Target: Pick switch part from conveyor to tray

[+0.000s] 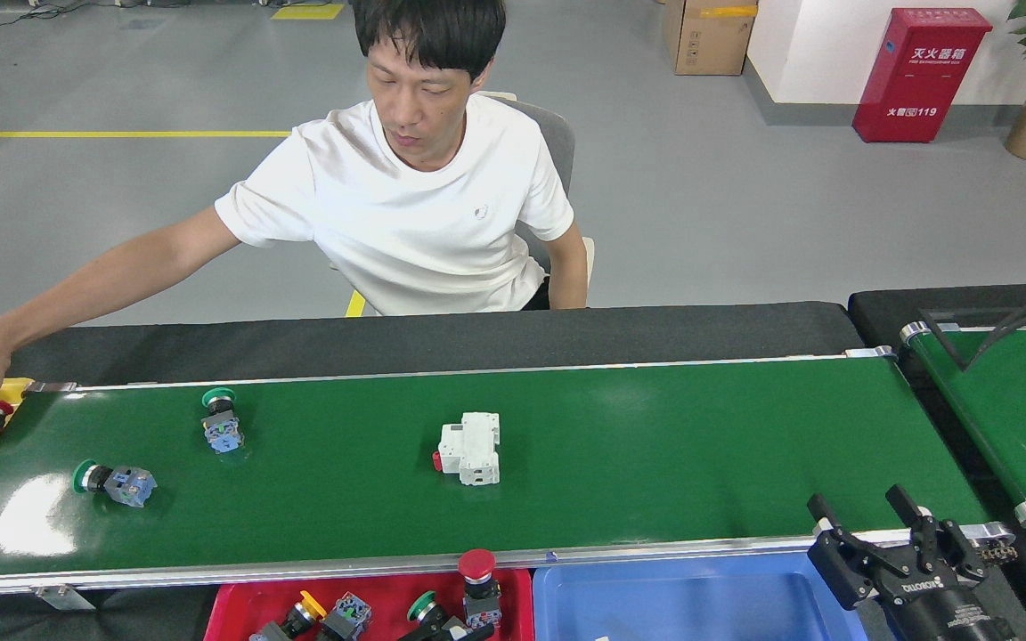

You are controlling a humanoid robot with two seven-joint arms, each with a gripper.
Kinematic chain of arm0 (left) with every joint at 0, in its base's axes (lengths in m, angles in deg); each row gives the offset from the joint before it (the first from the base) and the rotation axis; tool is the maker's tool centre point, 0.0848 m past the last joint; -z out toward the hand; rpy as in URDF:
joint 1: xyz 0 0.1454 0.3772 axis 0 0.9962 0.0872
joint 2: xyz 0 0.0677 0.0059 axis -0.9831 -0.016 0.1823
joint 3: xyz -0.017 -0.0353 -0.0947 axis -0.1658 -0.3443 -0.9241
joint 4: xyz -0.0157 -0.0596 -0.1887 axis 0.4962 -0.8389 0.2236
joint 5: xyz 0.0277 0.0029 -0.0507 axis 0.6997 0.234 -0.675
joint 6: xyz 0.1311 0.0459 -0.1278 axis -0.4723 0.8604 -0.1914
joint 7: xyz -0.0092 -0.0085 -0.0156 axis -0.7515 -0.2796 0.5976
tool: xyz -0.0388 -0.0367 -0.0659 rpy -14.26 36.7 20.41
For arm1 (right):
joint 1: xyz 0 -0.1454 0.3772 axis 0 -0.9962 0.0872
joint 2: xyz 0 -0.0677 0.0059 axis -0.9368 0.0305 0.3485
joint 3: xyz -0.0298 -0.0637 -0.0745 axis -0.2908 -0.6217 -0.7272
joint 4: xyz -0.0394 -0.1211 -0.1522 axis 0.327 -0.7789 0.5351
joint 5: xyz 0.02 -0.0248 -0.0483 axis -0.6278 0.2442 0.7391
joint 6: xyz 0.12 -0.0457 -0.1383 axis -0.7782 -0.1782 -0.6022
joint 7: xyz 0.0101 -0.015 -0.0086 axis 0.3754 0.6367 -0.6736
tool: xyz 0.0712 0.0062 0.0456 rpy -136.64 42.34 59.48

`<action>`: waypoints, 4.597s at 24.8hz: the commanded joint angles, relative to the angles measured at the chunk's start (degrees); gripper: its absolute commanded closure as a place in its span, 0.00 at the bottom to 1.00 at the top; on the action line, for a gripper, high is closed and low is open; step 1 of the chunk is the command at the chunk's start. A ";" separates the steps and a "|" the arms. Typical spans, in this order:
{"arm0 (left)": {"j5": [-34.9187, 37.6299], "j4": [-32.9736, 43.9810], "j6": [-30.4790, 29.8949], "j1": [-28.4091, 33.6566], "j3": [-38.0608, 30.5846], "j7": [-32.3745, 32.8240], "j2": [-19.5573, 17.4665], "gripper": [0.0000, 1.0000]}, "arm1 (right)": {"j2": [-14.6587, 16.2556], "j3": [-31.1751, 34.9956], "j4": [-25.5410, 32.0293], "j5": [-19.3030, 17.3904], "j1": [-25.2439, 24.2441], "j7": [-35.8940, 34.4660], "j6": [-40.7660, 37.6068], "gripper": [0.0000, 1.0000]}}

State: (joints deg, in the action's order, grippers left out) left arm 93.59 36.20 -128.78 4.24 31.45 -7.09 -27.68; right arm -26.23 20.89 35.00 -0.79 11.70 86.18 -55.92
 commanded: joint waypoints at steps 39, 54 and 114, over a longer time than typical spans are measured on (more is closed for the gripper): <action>-8.92 -8.28 13.35 -5.21 -27.46 5.76 1.48 0.00 | -13.88 -3.32 5.73 15.77 -3.79 -5.95 5.23 0.01; -0.92 -21.28 19.94 -18.22 -22.71 6.11 1.40 0.00 | -13.53 -3.49 5.73 15.77 -3.62 -5.51 5.23 0.01; 10.95 -10.47 0.52 -14.79 12.36 2.24 6.23 0.80 | 3.43 -11.14 5.64 4.70 -5.11 -9.55 14.63 0.01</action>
State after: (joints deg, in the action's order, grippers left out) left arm 104.15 25.60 -129.10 -9.84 42.90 -4.60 -21.73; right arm -22.62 9.55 40.06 4.03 5.99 76.36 -41.11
